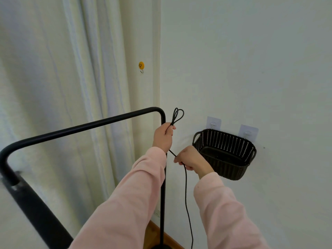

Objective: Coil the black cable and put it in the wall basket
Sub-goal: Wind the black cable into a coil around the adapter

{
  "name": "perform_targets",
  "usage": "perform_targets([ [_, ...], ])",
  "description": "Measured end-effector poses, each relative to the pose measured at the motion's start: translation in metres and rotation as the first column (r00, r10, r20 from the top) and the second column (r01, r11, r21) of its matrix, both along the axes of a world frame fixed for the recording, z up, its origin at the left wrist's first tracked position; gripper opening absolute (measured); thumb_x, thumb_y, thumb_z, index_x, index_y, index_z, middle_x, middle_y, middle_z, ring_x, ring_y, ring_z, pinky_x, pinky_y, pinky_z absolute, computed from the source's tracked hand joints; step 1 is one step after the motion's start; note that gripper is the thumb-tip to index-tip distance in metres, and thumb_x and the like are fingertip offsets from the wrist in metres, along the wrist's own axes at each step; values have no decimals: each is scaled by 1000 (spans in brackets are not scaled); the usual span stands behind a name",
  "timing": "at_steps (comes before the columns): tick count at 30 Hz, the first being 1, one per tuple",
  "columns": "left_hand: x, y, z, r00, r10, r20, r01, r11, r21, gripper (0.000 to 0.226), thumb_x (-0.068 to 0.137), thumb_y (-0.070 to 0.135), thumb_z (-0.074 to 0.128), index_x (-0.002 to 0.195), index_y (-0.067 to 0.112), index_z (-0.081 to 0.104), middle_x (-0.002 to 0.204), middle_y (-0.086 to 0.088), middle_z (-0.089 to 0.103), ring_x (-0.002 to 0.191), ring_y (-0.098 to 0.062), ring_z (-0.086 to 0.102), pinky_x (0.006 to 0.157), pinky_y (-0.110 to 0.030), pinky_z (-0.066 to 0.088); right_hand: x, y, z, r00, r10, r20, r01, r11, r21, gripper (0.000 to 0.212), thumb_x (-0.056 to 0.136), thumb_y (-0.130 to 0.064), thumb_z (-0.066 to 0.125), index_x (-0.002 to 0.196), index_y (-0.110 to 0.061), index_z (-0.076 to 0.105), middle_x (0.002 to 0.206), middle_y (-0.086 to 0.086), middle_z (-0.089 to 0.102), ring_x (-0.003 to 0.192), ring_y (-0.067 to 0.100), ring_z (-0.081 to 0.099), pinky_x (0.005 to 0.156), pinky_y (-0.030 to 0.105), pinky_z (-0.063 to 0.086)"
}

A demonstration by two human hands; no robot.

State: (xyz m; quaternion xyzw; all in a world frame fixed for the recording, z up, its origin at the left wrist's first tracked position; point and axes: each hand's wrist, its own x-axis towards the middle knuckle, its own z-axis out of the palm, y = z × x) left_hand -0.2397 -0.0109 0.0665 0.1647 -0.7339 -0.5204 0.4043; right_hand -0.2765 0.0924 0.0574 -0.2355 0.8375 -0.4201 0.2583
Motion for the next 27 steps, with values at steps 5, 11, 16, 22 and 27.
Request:
perform_targets([
  [5,0,2,-1,992,-66,107,82,985,-155,21,92,1,37,80,9,52,56,2,37,54,-11,34,48,-11,31,-4,-4,3,993,-46,-113,47,999,5,15,80,-3,63,67,-2,56,60,7,50,49,16,40,47,25,32],
  [11,0,-3,-5,970,-152,188,177,976,-124,23,92,1,36,77,9,52,57,1,45,54,-9,45,53,-15,38,-9,-2,18,975,-25,-221,23,1000,-9,10,80,-5,63,80,4,67,61,6,50,60,19,47,56,27,37],
  [16,-2,-2,-8,957,-213,197,231,970,-75,34,92,-2,36,67,17,50,57,-4,53,41,-3,50,55,-24,46,-11,-4,21,976,-33,-217,19,998,-66,21,80,-3,59,59,-3,59,54,6,47,52,18,41,50,26,31],
  [22,-3,6,-4,955,-187,229,227,960,-162,22,91,-2,36,75,6,50,55,0,46,38,1,46,47,-8,38,-10,-7,20,969,-127,-214,85,977,-196,30,78,-1,54,48,-7,58,57,12,55,58,21,48,57,27,37],
  [27,-3,6,-6,961,-123,248,185,951,-247,23,92,-2,36,80,5,55,62,-5,48,58,-13,44,53,-9,34,-9,-5,19,965,-213,-154,151,929,-339,19,76,-7,66,67,-13,51,81,7,58,76,21,56,68,31,44],
])
